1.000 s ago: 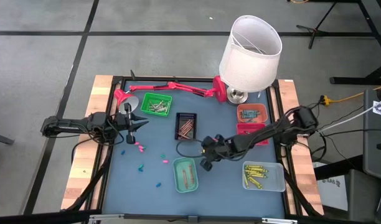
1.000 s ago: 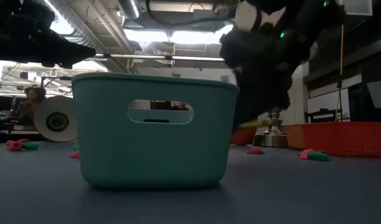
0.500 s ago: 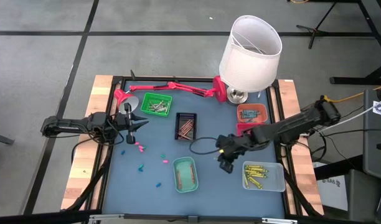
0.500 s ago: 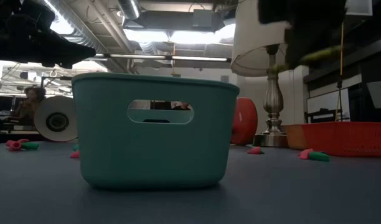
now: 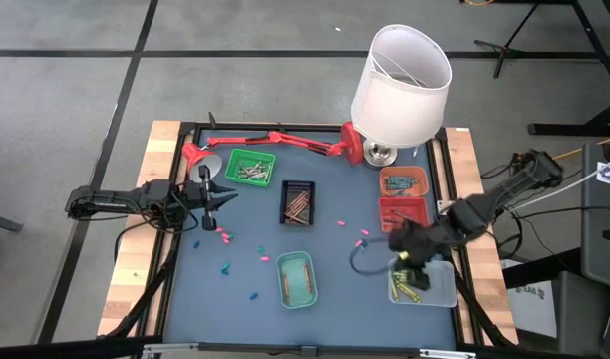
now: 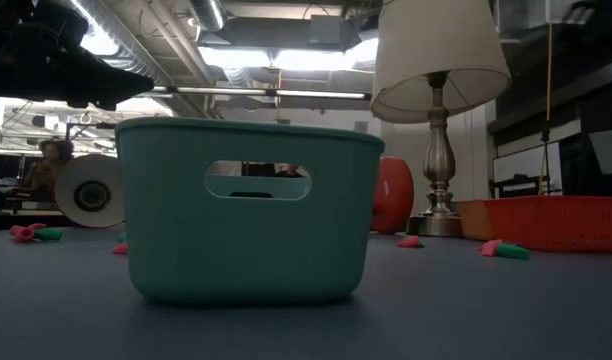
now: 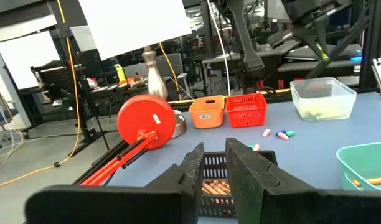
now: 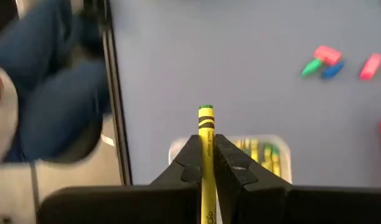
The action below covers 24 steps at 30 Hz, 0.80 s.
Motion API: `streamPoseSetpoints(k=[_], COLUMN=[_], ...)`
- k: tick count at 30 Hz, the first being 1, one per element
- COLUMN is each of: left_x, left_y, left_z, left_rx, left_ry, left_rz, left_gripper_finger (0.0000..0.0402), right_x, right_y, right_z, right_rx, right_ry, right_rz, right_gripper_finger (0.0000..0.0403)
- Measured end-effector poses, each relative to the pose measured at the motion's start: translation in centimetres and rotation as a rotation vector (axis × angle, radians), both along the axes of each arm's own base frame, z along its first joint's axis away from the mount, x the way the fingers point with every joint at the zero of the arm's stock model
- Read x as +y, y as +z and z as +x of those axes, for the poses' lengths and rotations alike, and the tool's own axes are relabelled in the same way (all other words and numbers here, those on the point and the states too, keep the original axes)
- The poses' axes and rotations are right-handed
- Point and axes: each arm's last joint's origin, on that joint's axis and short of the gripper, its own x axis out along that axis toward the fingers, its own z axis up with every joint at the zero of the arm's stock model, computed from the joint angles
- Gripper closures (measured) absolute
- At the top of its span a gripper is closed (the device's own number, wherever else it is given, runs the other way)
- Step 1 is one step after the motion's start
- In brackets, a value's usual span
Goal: Sort crayons
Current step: Put the green crayon into the transparent bin
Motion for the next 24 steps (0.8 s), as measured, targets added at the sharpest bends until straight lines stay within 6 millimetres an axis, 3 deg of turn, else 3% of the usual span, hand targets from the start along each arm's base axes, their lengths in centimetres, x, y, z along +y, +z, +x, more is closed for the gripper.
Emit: streamPoseSetpoints(k=[9,15,24], left_x=[0.0,0.0,0.0], left_y=[0.0,0.0,0.0], left_z=[0.0,0.0,0.0], left_rx=[0.000,0.000,0.000], left_ry=[0.000,0.000,0.000], left_rz=[0.000,0.000,0.000], left_gripper_finger=[0.0349,0.0349,0.0349], right_x=[2.9,2.8,2.6], right_y=[-2.0,-4.1,-5.1], right_z=[-3.0,-3.7,-4.0], right_rx=[0.079,0.181,0.236], right_ry=[0.107,0.029,0.047], right_rz=[-0.110,-0.105,-0.100], right_gripper_finger=[0.0374,0.0362,0.0361])
